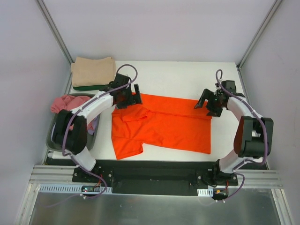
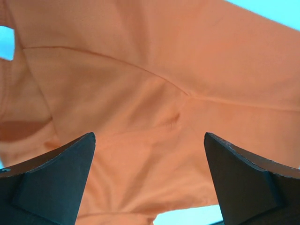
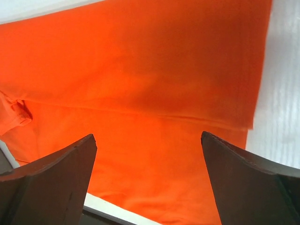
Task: Fold and stack the t-shirts
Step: Fold the flattened tshirt in 1/3 of the way, then grap the side of the flattened tshirt closest away from the robot with both arms
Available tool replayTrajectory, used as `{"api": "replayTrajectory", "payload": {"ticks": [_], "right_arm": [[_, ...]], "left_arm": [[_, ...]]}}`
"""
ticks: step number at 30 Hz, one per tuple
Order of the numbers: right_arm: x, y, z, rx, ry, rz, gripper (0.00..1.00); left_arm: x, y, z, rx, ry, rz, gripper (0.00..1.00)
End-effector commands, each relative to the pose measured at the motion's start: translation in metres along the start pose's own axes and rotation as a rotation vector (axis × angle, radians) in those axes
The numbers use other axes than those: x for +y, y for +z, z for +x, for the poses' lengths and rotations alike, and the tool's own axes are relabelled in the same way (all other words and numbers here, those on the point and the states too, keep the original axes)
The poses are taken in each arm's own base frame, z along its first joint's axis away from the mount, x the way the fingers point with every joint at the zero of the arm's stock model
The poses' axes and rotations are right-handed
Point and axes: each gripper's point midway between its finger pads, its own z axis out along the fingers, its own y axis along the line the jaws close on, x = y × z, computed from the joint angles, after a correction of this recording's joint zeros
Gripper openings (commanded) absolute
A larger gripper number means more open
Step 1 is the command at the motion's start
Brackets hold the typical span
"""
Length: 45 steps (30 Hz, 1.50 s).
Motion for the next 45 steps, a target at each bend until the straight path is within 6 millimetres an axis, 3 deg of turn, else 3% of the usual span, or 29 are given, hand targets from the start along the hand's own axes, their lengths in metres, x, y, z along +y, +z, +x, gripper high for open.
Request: {"api": "replayTrajectory", "payload": {"ticks": [1,6,10,14,18,22,23,24,27,29,32,34,37,41,45], "right_arm": [[0.004,0.026,-0.008,0.056,0.026,-0.029,0.96],[-0.015,0.058,-0.015,0.137,0.060,0.052,0.96],[-0.021,0.075,-0.036,0.139,0.077,0.096,0.96],[-0.019,0.075,-0.068,0.109,0.041,0.134,0.96],[0.006,0.043,-0.099,0.020,-0.021,0.095,0.96],[0.030,-0.020,-0.101,-0.114,-0.103,0.109,0.96],[0.031,-0.034,-0.095,-0.139,-0.112,0.120,0.96],[0.027,-0.044,-0.078,-0.143,-0.113,0.132,0.96],[0.016,-0.064,-0.025,-0.184,-0.081,0.125,0.96],[0.002,-0.070,0.009,-0.252,-0.025,0.118,0.96],[-0.012,-0.084,0.046,-0.387,0.024,0.088,0.96],[-0.020,-0.087,0.061,-0.442,0.061,0.080,0.96],[-0.019,-0.089,0.072,-0.503,0.078,0.017,0.96],[-0.018,-0.087,0.084,-0.495,0.089,-0.015,0.96],[-0.020,-0.074,0.099,-0.447,0.125,-0.041,0.96]], "left_arm": [[0.012,0.039,0.014,0.105,0.009,-0.053,0.99],[0.029,0.072,0.006,0.138,-0.011,-0.107,0.99],[0.037,0.096,-0.018,0.152,-0.059,-0.084,0.99],[0.036,0.112,-0.034,0.156,-0.065,-0.050,0.99],[0.012,0.093,-0.053,0.105,-0.032,0.032,0.99],[-0.010,0.036,-0.057,0.003,0.020,0.064,0.99],[-0.012,0.022,-0.048,-0.013,0.038,0.064,0.99],[-0.015,0.002,-0.041,-0.049,0.055,0.062,0.99],[-0.003,-0.041,0.005,-0.106,0.058,0.029,0.99],[0.015,-0.053,0.057,-0.061,0.014,0.034,0.99],[0.035,-0.072,0.103,-0.058,-0.070,0.079,0.99],[0.054,-0.074,0.131,-0.035,-0.109,0.077,0.99],[0.072,-0.076,0.157,-0.014,-0.155,0.071,0.98],[0.090,-0.073,0.176,0.007,-0.202,0.032,0.91],[0.106,-0.065,0.178,-0.017,-0.241,-0.046,0.69]]}}
